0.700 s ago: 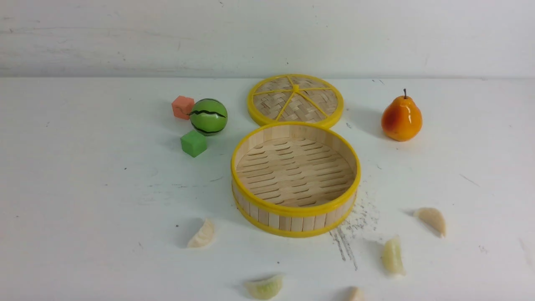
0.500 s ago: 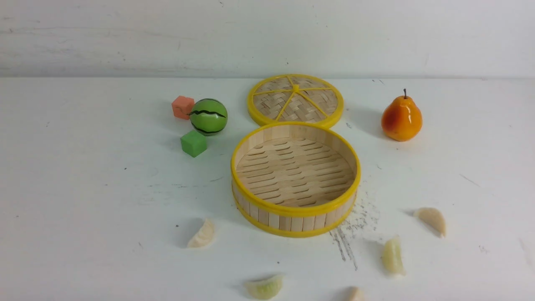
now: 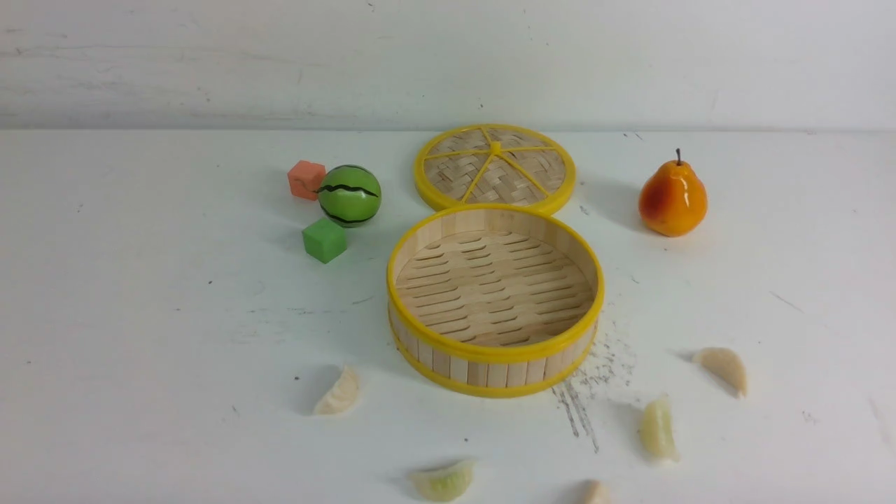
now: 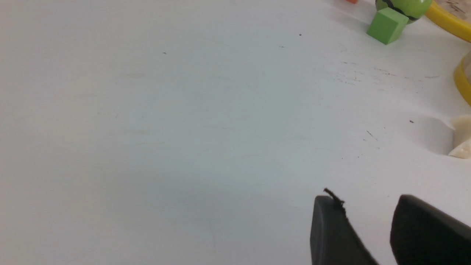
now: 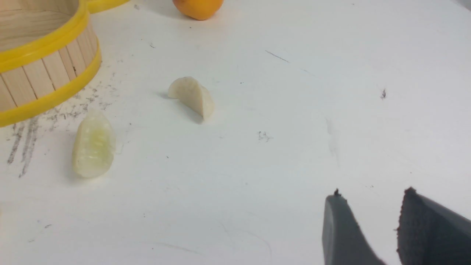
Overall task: Put the dumplings into the steamer on the white table.
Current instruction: 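Reach for and grasp a dumpling on the table with the left gripper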
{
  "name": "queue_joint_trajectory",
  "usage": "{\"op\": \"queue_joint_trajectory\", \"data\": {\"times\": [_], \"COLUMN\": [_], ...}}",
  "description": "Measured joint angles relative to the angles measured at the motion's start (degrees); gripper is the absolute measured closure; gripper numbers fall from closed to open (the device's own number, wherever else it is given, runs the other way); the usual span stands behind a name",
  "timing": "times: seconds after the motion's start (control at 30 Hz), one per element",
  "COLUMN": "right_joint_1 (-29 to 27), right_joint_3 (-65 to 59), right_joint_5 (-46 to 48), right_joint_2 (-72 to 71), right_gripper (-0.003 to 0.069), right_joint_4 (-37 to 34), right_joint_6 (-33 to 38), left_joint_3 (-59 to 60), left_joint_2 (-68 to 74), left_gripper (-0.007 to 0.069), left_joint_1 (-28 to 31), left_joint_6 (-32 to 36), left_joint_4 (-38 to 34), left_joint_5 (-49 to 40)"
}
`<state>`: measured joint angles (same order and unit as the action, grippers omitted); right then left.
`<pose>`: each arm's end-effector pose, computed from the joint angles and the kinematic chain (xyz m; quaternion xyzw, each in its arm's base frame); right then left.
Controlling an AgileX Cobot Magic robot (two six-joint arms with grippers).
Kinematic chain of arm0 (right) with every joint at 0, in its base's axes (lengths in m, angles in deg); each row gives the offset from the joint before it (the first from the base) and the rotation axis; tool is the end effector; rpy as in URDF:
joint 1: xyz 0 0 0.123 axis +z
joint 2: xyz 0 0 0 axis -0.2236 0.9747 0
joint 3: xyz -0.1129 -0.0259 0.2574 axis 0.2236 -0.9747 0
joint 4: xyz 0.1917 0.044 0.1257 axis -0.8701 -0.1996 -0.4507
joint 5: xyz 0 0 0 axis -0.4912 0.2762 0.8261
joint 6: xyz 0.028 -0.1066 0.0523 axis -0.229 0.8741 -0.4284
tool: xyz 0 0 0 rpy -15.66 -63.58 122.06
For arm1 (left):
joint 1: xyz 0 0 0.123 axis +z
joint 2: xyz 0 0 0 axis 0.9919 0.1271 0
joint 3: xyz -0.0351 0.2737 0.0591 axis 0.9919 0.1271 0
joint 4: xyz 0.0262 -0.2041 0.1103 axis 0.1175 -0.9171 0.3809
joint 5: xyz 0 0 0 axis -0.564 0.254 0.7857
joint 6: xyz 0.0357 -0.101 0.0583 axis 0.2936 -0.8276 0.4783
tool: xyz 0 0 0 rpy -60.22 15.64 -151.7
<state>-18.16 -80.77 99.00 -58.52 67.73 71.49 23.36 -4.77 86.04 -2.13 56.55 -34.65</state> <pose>0.0660 -0.0060 0.1647 0.0525 0.8024 -0.0156 0.5943 0.0661 0.0026 0.1597 -0.1071 0.8029 -0.0501 0.5842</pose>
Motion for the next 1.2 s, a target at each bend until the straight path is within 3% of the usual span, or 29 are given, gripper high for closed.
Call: {"op": "queue_joint_trajectory", "data": {"times": [1.2], "right_joint_1": [0.0], "right_joint_3": [0.0], "right_joint_5": [0.0], "right_joint_2": [0.0], "right_gripper": [0.0419], "right_joint_4": [-1.7], "right_joint_6": [0.0], "left_joint_3": [0.0], "left_joint_2": [0.0], "left_gripper": [0.0388], "left_joint_1": [0.0], "left_joint_6": [0.0], "left_joint_4": [0.0], "left_joint_5": [0.0]}}
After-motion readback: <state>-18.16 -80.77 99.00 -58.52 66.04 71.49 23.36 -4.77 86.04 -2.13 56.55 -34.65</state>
